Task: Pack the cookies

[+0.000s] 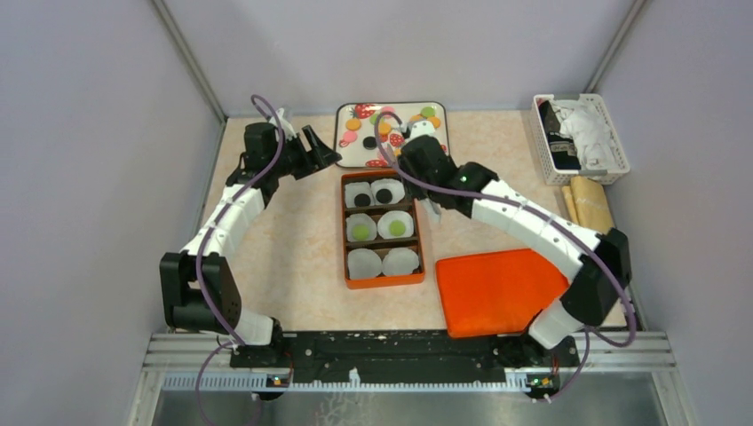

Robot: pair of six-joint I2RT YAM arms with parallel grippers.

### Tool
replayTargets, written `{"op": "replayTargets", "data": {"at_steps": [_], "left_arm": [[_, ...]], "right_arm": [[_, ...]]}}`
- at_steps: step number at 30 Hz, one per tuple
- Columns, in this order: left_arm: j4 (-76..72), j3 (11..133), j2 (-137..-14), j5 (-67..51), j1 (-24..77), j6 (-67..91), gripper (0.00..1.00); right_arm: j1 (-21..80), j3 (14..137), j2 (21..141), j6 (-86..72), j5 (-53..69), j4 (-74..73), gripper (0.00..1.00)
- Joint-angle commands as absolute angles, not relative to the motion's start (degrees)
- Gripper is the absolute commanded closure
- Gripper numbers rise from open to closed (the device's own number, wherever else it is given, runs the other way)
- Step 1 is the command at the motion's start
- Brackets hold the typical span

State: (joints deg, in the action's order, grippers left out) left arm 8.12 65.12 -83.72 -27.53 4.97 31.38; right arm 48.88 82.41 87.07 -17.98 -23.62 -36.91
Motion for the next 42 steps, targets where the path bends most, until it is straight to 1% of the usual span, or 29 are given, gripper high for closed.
{"op": "replayTargets", "data": {"at_steps": [1, 5, 14, 18, 23, 37, 42], "left_arm": [[6.2, 65.4, -81.8, -27.2, 5.0, 30.9, 0.21], [6.2, 65.7, -82.7, -27.1, 5.0, 30.7, 0.21], [6.5, 66.6, -84.5, -26.9, 5.0, 30.0, 0.21], [6.9, 67.0, -84.6, -26.4, 4.9, 29.6, 0.21], [7.3, 67.4, -84.6, -26.2, 4.9, 29.3, 0.21], [7.8, 67.2, -84.2, -25.4, 4.7, 29.0, 0.21], [7.8, 67.1, -84.3, -25.5, 4.7, 29.1, 0.21]], "right_arm": [[42.2, 90.0, 95.6, -13.8, -24.8, -31.1, 0.59], [39.3, 98.5, 105.0, -11.1, -22.7, -31.3, 0.59], [39.2, 118.9, 124.0, -7.7, -19.4, -35.6, 0.59], [39.2, 126.3, 129.8, -7.0, -19.9, -37.8, 0.58], [39.2, 129.4, 133.1, -6.6, -19.1, -37.8, 0.58], [39.1, 130.8, 137.4, -7.2, -15.8, -38.0, 0.56], [39.2, 135.1, 140.3, -7.3, -14.8, -39.5, 0.55]]}}
